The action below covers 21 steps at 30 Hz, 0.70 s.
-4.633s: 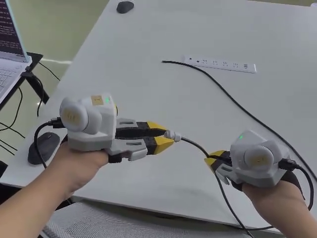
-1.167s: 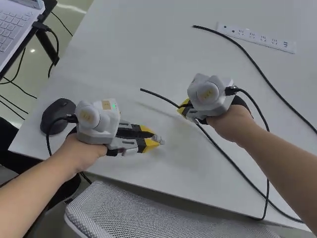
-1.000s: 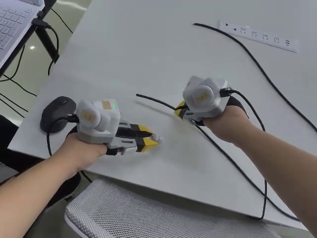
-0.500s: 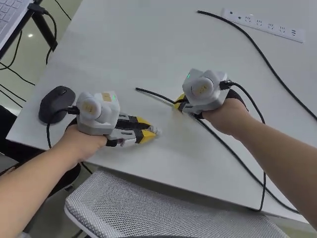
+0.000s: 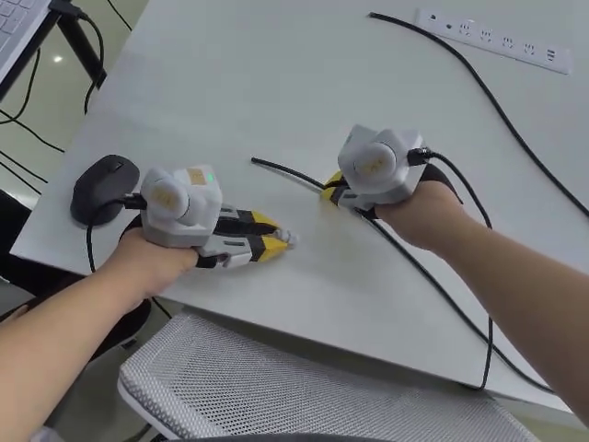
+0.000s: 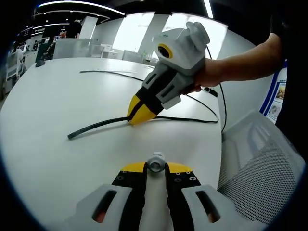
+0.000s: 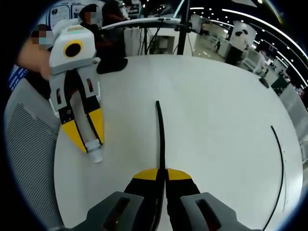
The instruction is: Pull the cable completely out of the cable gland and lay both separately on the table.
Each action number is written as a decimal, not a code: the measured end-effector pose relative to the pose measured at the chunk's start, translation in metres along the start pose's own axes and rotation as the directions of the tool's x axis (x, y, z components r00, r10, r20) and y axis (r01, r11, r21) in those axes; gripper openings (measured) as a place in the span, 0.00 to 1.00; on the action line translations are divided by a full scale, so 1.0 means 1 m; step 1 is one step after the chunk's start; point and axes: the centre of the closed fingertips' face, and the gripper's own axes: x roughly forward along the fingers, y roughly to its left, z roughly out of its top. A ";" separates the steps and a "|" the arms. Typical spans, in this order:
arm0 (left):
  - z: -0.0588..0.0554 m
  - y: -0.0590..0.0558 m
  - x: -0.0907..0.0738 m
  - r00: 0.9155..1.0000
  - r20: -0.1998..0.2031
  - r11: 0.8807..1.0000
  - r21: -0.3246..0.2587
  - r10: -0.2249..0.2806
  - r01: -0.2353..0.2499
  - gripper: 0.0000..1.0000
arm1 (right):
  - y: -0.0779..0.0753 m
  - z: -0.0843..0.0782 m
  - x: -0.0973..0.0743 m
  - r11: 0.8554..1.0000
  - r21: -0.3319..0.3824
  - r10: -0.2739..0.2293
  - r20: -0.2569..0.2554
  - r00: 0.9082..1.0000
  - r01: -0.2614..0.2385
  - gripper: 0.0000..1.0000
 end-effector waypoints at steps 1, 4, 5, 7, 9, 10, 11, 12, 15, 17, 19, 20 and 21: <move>0.000 0.000 0.000 1.000 0.000 1.000 0.003 0.002 -0.002 0.15 | 0.000 0.000 0.000 1.000 -0.002 -0.002 0.001 1.000 0.002 0.00; -0.002 0.001 0.000 1.000 -0.009 1.000 0.012 0.006 -0.005 0.16 | 0.000 0.000 0.000 1.000 -0.005 -0.006 -0.002 1.000 0.006 0.00; -0.003 0.001 0.000 1.000 -0.016 1.000 0.022 0.009 -0.009 0.16 | 0.000 0.000 0.000 1.000 -0.009 -0.008 -0.003 1.000 0.008 0.00; -0.004 0.001 0.000 1.000 -0.022 1.000 0.021 0.011 -0.010 0.16 | -0.001 0.000 0.001 1.000 -0.011 -0.010 -0.006 1.000 0.010 0.00; -0.005 0.002 0.000 0.999 -0.030 0.999 0.038 0.014 -0.013 0.16 | -0.002 0.000 0.002 1.000 -0.014 -0.012 -0.005 1.000 0.012 0.01; -0.007 0.002 0.000 0.999 -0.037 0.999 0.042 0.014 -0.013 0.16 | -0.002 0.000 0.002 1.000 -0.012 -0.012 -0.005 1.000 0.012 0.01; -0.006 0.001 0.001 0.999 -0.033 0.999 0.045 0.012 -0.011 0.16 | -0.002 0.000 0.002 1.000 -0.011 -0.012 -0.005 1.000 0.012 0.01; -0.006 0.002 0.001 0.999 -0.034 0.999 0.046 0.016 -0.014 0.16 | -0.002 0.000 0.002 1.000 -0.012 -0.013 -0.004 1.000 0.013 0.01; -0.007 0.002 0.000 0.999 -0.036 0.999 0.041 0.015 -0.013 0.16 | -0.004 0.000 0.002 1.000 -0.016 -0.019 -0.007 1.000 0.019 0.03; -0.008 0.003 0.000 0.999 -0.039 0.999 0.048 0.016 -0.015 0.16 | -0.005 0.000 0.002 1.000 -0.018 -0.022 -0.011 1.000 0.022 0.05; -0.008 0.003 0.000 0.999 -0.043 0.999 0.046 0.018 -0.016 0.16 | -0.006 0.000 0.002 0.999 -0.023 -0.026 -0.012 1.000 0.026 0.06; -0.008 0.004 0.000 0.999 -0.042 0.999 0.045 0.020 -0.018 0.16 | -0.006 -0.001 0.002 0.999 -0.024 -0.029 -0.013 0.999 0.029 0.07; -0.007 0.004 0.000 0.999 -0.039 0.999 0.045 0.020 -0.019 0.16 | -0.007 -0.001 0.002 0.999 -0.022 -0.031 -0.013 0.999 0.030 0.08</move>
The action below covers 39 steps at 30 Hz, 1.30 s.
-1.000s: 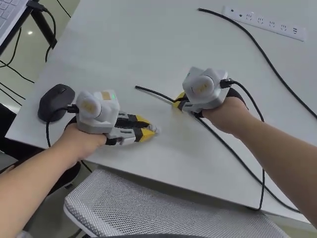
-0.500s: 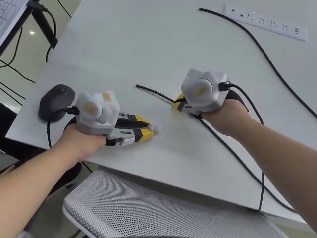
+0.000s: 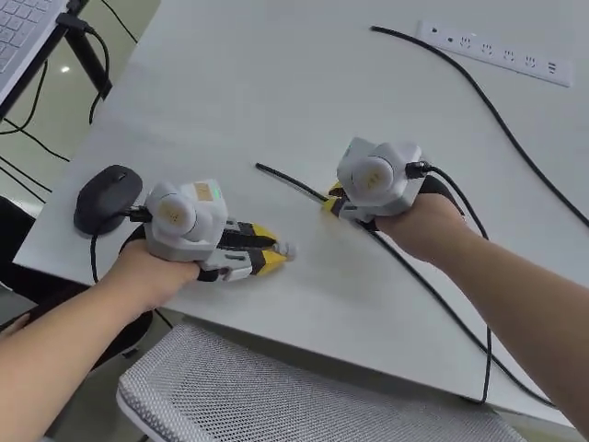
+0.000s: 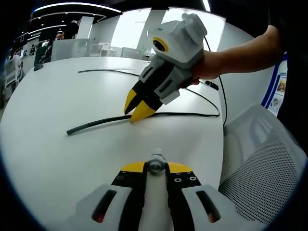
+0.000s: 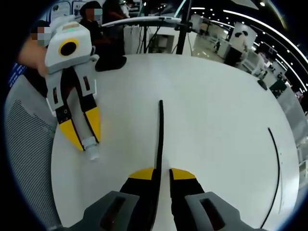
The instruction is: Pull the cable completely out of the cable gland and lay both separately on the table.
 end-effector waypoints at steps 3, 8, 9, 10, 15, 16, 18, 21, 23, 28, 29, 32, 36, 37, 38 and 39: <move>0.000 0.001 0.000 1.000 -0.002 1.000 -0.006 0.003 -0.003 0.17 | 0.000 -0.001 0.000 1.000 0.002 -0.001 -0.003 1.000 0.001 0.10; 0.000 0.000 0.000 1.000 -0.003 1.000 -0.007 0.004 -0.004 0.18 | -0.003 0.004 -0.008 1.000 0.015 -0.015 0.024 1.000 0.015 0.13; 0.000 0.000 0.000 1.000 -0.004 1.000 -0.005 0.004 -0.004 0.18 | -0.003 0.005 -0.010 1.000 0.017 -0.017 0.027 0.999 0.016 0.14; 0.000 0.000 0.000 1.000 -0.005 1.000 -0.005 0.005 -0.005 0.18 | -0.003 0.007 -0.014 1.000 0.021 -0.020 0.036 0.999 0.020 0.15; 0.002 -0.002 0.000 1.000 -0.002 1.000 -0.011 0.015 -0.015 0.20 | -0.004 0.009 -0.024 0.999 0.037 -0.031 0.064 0.997 0.029 0.19; 0.003 -0.003 -0.001 1.000 -0.001 1.000 -0.012 0.017 -0.017 0.20 | -0.004 0.010 -0.026 0.999 0.041 -0.032 0.070 0.997 0.029 0.20; 0.004 -0.002 -0.001 1.000 0.000 1.000 -0.016 0.025 -0.025 0.22 | -0.003 0.011 -0.033 0.998 0.053 -0.034 0.077 0.996 0.030 0.22; 0.003 0.000 -0.003 0.999 -0.004 0.999 -0.020 0.041 -0.041 0.25 | -0.003 0.014 -0.043 0.997 0.060 -0.044 0.095 0.994 0.039 0.25; 0.006 -0.001 -0.005 0.999 -0.001 0.998 -0.023 0.051 -0.052 0.26 | -0.002 0.016 -0.052 0.997 0.066 -0.050 0.112 0.993 0.042 0.27; 0.015 -0.007 -0.012 0.997 0.014 0.997 -0.032 0.071 -0.070 0.29 | -0.001 0.017 -0.074 0.995 0.088 -0.060 0.145 0.988 0.047 0.33; 0.017 -0.009 -0.014 0.997 0.019 0.997 -0.035 0.074 -0.073 0.29 | 0.000 0.017 -0.078 0.995 0.091 -0.061 0.149 0.987 0.047 0.34; 0.023 -0.014 -0.016 0.996 0.023 0.996 -0.039 0.081 -0.080 0.32 | 0.002 0.014 -0.094 0.992 0.112 -0.069 0.168 0.983 0.051 0.37; 0.036 -0.021 -0.022 0.994 0.059 0.994 -0.051 0.094 -0.091 0.39 | 0.003 0.014 -0.114 0.987 0.151 -0.091 0.205 0.974 0.061 0.40; 0.038 -0.022 -0.023 0.993 0.071 0.994 -0.063 0.092 -0.087 0.40 | 0.002 0.014 -0.118 0.986 0.156 -0.097 0.212 0.972 0.065 0.41; 0.040 -0.023 -0.026 0.993 0.075 0.994 -0.064 0.096 -0.091 0.40 | 0.002 0.014 -0.124 0.984 0.164 -0.104 0.222 0.969 0.068 0.41; 0.041 -0.024 -0.028 0.992 0.076 0.994 -0.061 0.099 -0.094 0.40 | 0.002 0.014 -0.129 0.983 0.168 -0.108 0.229 0.967 0.070 0.43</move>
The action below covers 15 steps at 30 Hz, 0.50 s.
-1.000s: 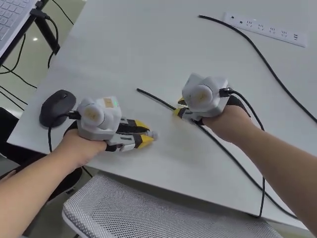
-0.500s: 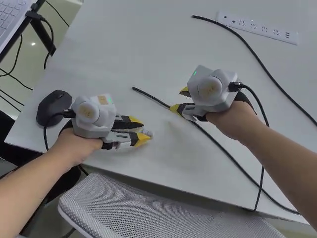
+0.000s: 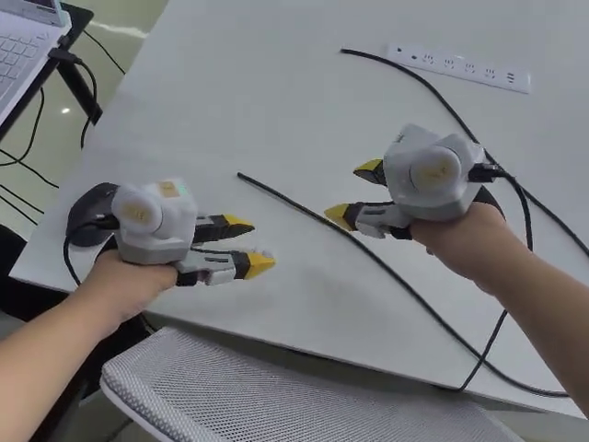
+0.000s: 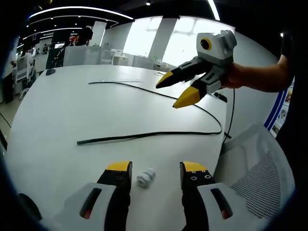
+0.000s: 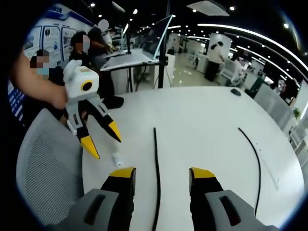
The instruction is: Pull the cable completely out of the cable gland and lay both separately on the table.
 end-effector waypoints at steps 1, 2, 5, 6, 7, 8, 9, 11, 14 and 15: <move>0.002 -0.001 -0.002 1.000 0.002 1.000 -0.003 0.001 -0.001 0.41 | 0.000 0.000 -0.004 1.000 0.005 -0.004 0.006 1.000 0.004 0.44; 0.002 -0.002 -0.003 1.000 0.003 1.000 -0.005 0.001 -0.001 0.42 | -0.001 0.001 -0.010 1.000 0.016 -0.012 0.019 1.000 0.012 0.45; 0.008 -0.006 -0.009 1.000 0.009 1.000 -0.004 0.006 -0.006 0.44 | -0.004 0.003 -0.026 0.998 0.058 -0.035 0.047 0.998 0.032 0.45; 0.010 -0.007 -0.010 1.000 0.010 1.000 -0.003 0.008 -0.008 0.45 | -0.005 0.005 -0.033 0.995 0.095 -0.042 0.072 0.997 0.035 0.46; 0.013 -0.008 -0.013 1.000 0.013 1.000 -0.001 0.012 -0.012 0.45 | -0.006 0.006 -0.036 0.994 0.100 -0.043 0.081 0.996 0.035 0.46; 0.015 -0.009 -0.014 1.000 0.016 1.000 -0.002 0.014 -0.014 0.46 | -0.007 0.005 -0.044 0.994 0.103 -0.049 0.088 0.995 0.040 0.47; 0.018 -0.010 -0.016 1.000 0.023 1.000 -0.006 0.017 -0.017 0.47 | -0.008 0.005 -0.049 0.993 0.109 -0.054 0.093 0.994 0.044 0.47; 0.023 -0.014 -0.020 0.999 0.033 1.000 -0.009 0.016 -0.016 0.48 | -0.007 0.006 -0.060 0.988 0.152 -0.050 0.131 0.990 0.030 0.50; 0.031 -0.020 -0.026 0.999 0.049 1.000 -0.004 0.017 -0.017 0.51 | -0.010 -0.001 -0.079 0.983 0.180 -0.063 0.149 0.987 0.035 0.53; 0.033 -0.022 -0.027 0.998 0.053 1.000 -0.002 0.015 -0.015 0.52 | -0.010 -0.002 -0.083 0.982 0.184 -0.065 0.154 0.986 0.036 0.54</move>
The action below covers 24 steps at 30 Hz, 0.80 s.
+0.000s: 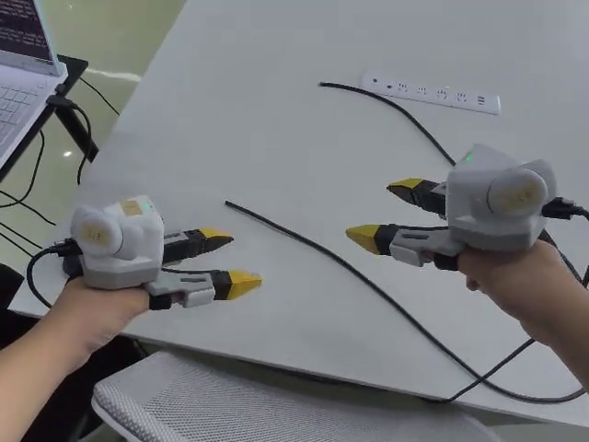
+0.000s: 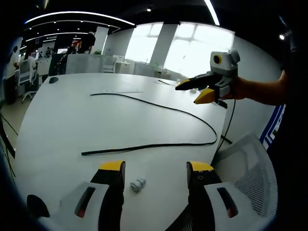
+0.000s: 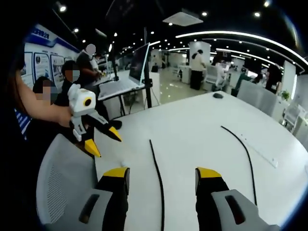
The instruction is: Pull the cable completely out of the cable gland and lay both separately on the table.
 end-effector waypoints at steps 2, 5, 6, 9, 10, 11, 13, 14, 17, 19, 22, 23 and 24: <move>0.002 -0.004 -0.002 1.000 0.001 1.000 0.004 -0.001 0.001 0.54 | 0.000 -0.003 -0.010 1.000 0.022 0.000 0.013 1.000 0.000 0.58; 0.004 -0.007 -0.006 1.000 0.004 1.000 0.007 0.008 -0.008 0.57 | 0.003 -0.009 -0.022 0.999 0.041 0.000 0.031 1.000 -0.001 0.62; 0.005 -0.008 -0.007 1.000 0.007 1.000 0.006 0.010 -0.010 0.58 | 0.005 -0.011 -0.027 0.999 0.047 0.000 0.042 0.999 -0.002 0.63; 0.010 -0.014 -0.012 1.000 0.025 1.000 0.002 0.018 -0.018 0.61 | 0.010 -0.018 -0.038 0.998 0.057 0.003 0.063 0.998 -0.007 0.66; 0.012 -0.016 -0.013 0.999 0.031 1.000 0.001 0.016 -0.016 0.63 | 0.014 -0.020 -0.043 0.998 0.064 0.000 0.073 0.997 -0.005 0.68; 0.014 -0.019 -0.015 0.999 0.037 1.000 0.002 0.015 -0.015 0.64 | 0.016 -0.022 -0.046 0.997 0.072 -0.002 0.081 0.997 -0.004 0.69; 0.015 -0.022 -0.017 0.999 0.043 1.000 0.005 0.013 -0.013 0.68 | 0.020 -0.027 -0.051 0.996 0.085 -0.004 0.090 0.996 -0.004 0.70; 0.015 -0.024 -0.018 0.999 0.045 1.000 0.001 0.010 -0.011 0.69 | 0.021 -0.031 -0.055 0.996 0.093 -0.007 0.097 0.995 -0.002 0.71; 0.013 -0.028 -0.020 0.999 0.046 1.000 0.006 0.013 -0.014 0.73 | 0.024 -0.041 -0.061 0.993 0.121 -0.020 0.114 0.993 0.006 0.78; 0.013 -0.030 -0.023 0.999 0.050 1.000 0.005 0.015 -0.016 0.74 | 0.028 -0.047 -0.065 0.991 0.131 -0.026 0.121 0.992 0.010 0.81; 0.014 -0.032 -0.025 0.998 0.058 1.000 -0.001 0.017 -0.017 0.80 | 0.032 -0.055 -0.068 0.991 0.135 -0.037 0.124 0.992 0.020 0.85; 0.014 -0.034 -0.025 0.998 0.058 1.000 0.005 0.015 -0.015 0.80 | 0.035 -0.058 -0.070 0.989 0.149 -0.039 0.127 0.991 0.020 0.87; 0.013 -0.034 -0.026 0.998 0.052 1.000 0.021 0.018 -0.019 0.81 | 0.036 -0.062 -0.070 0.986 0.165 -0.041 0.135 0.990 0.018 0.88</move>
